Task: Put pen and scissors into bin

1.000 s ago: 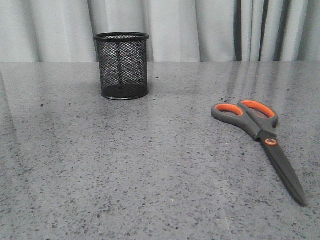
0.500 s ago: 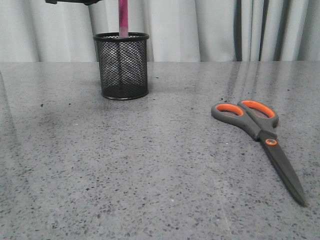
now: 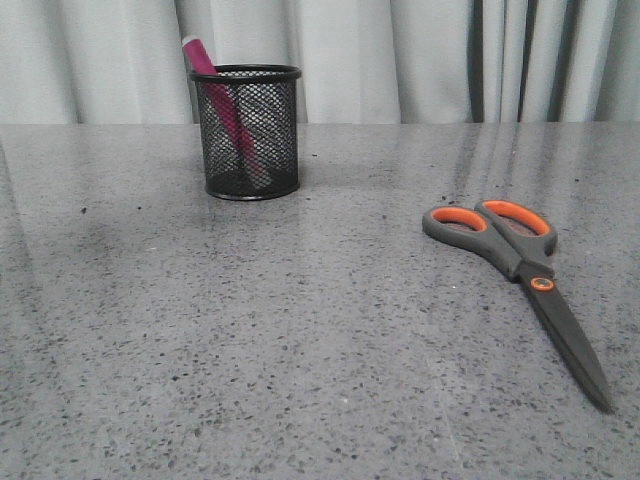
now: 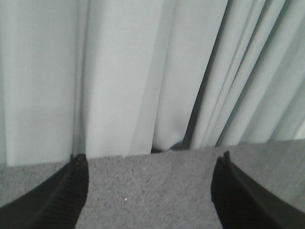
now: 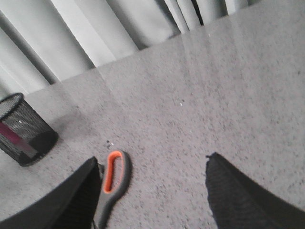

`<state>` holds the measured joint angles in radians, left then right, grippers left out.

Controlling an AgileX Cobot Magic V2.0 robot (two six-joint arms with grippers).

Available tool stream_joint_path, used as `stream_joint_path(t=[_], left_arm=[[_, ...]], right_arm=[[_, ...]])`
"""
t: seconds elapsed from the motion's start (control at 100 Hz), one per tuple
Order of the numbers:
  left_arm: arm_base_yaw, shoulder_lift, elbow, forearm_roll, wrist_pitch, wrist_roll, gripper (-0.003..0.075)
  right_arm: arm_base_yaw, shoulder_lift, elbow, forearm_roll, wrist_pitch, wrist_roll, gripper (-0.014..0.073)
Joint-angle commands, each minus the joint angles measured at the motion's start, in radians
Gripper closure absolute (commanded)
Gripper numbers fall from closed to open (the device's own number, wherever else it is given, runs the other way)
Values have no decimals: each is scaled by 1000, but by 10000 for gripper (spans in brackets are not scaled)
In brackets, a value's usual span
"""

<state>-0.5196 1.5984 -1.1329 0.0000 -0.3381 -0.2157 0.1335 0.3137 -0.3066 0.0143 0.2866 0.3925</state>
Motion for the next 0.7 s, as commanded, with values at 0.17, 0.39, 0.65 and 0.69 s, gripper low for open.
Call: stream_joint_path(t=[0.17,0.39,0.65,0.69], left_arm=[[-5,-359,-26,55,177,-6,319],[-5,-499,-26,133,326,-6,323],[-5,-554,-26,131,411,-6,323],[-5,-558,-26,128,418,-6,323]], right_arm=[[3,142,-371,21,196,-265,162],[3,443,-643,226,480,-487,161],[168,692,-751,241,606,-487,158],[199,726,-756,241,616,-484,158]])
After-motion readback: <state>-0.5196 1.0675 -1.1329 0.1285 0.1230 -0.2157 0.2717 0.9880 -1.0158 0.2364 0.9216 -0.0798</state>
